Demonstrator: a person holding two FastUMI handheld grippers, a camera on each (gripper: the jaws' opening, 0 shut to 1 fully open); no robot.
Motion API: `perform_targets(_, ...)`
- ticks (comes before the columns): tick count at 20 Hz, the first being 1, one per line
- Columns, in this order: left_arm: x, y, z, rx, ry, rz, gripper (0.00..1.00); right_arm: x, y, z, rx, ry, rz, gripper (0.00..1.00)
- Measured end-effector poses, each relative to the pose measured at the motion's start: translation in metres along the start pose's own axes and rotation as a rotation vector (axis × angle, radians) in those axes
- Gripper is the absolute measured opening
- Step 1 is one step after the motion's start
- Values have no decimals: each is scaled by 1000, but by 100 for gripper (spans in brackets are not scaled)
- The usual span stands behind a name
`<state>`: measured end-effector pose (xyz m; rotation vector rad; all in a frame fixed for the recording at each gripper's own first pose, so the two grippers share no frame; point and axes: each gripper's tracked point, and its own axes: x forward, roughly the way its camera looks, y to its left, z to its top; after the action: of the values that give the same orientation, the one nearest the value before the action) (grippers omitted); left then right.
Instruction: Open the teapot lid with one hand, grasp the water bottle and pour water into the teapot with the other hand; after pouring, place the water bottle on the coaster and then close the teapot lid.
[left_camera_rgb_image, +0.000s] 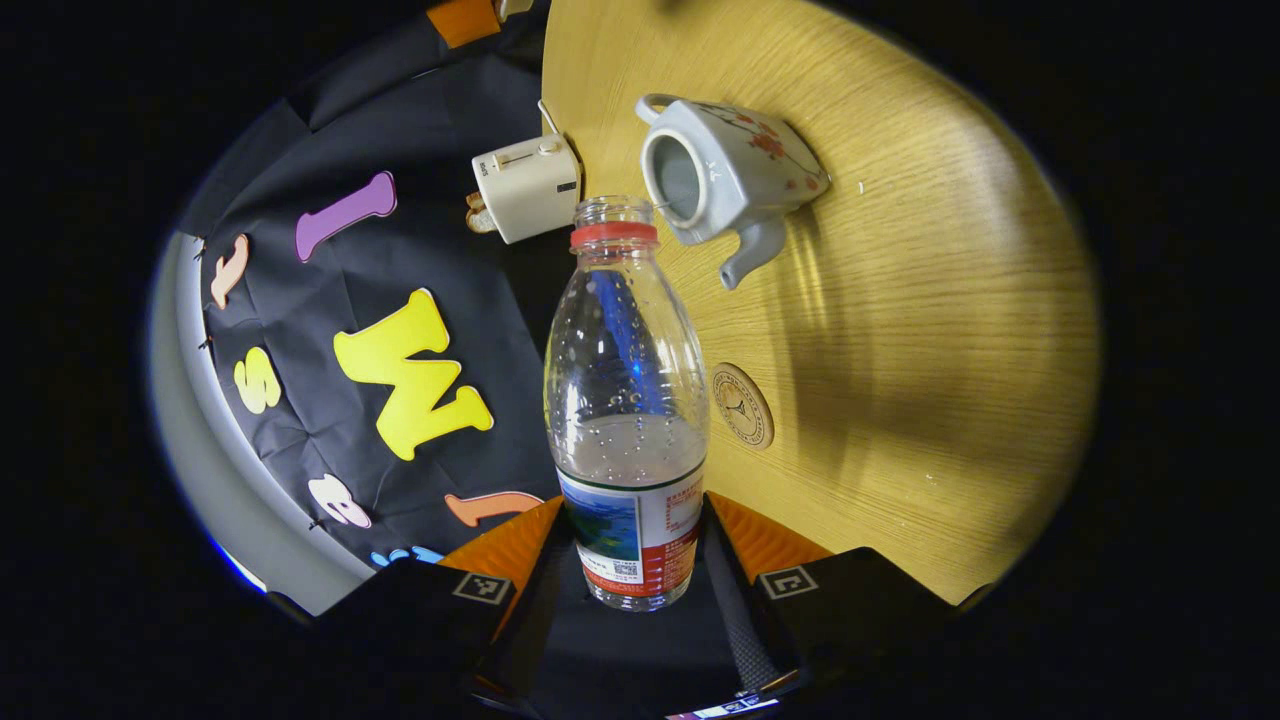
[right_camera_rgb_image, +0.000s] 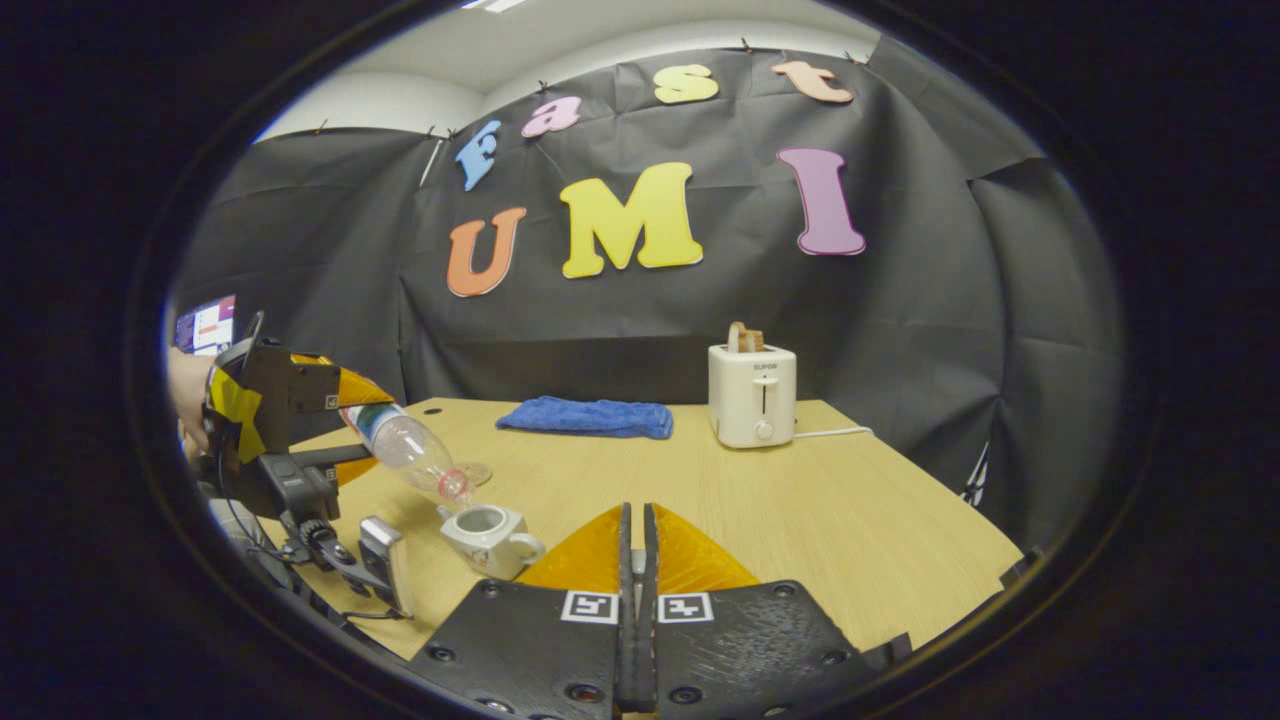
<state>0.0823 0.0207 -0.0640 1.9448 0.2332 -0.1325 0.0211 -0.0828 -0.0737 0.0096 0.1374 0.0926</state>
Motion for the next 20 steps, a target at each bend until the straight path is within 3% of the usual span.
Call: perform_targets(20, -5, 18, -1, 154, 8, 30, 75, -2, 0, 2, 11, -8, 8, 0)
